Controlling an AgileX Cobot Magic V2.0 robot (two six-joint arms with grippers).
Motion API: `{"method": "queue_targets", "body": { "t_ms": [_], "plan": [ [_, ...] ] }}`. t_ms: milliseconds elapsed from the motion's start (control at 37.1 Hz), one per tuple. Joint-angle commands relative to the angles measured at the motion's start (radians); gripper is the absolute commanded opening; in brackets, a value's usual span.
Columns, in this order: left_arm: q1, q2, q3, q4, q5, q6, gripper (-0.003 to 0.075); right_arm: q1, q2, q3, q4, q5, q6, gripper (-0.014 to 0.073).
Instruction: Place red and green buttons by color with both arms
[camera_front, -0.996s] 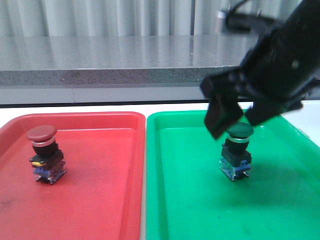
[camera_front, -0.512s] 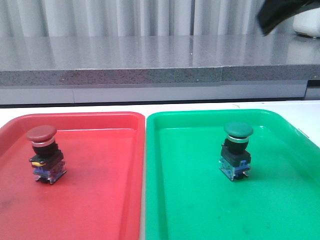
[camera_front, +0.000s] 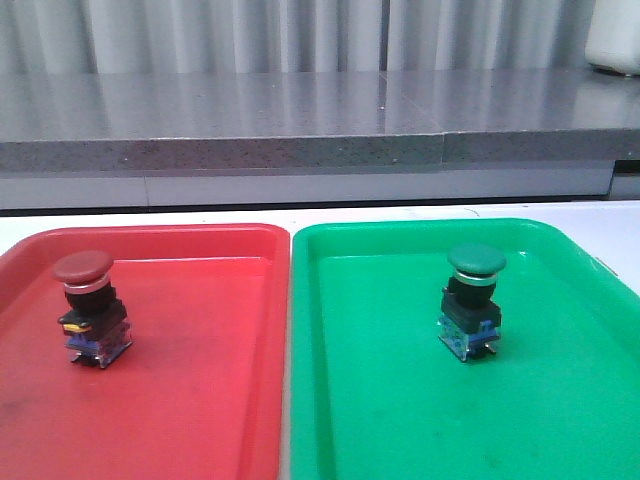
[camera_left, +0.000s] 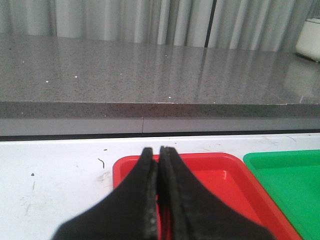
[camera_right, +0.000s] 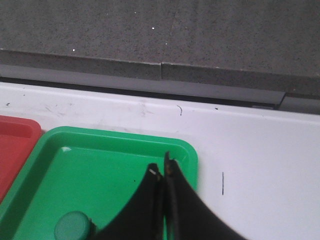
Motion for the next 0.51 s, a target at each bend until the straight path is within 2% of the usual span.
{"method": "queue_targets", "body": {
  "t_ms": [0,215,485],
  "plan": [
    [-0.001,0.010,-0.025,-0.006,-0.088,-0.007,-0.0020,-0.004,-0.145,0.115,-0.011,-0.121,-0.012,-0.0109],
    [-0.001,0.010,-0.025,-0.006,-0.088,-0.007,-0.0020,-0.004,-0.424,0.280,-0.011,-0.083,-0.012,-0.0109],
    [-0.001,0.010,-0.025,-0.006,-0.088,-0.007,-0.0020,-0.004,-0.612,0.296,-0.011,0.010,-0.012,-0.0109]
  ]
}}
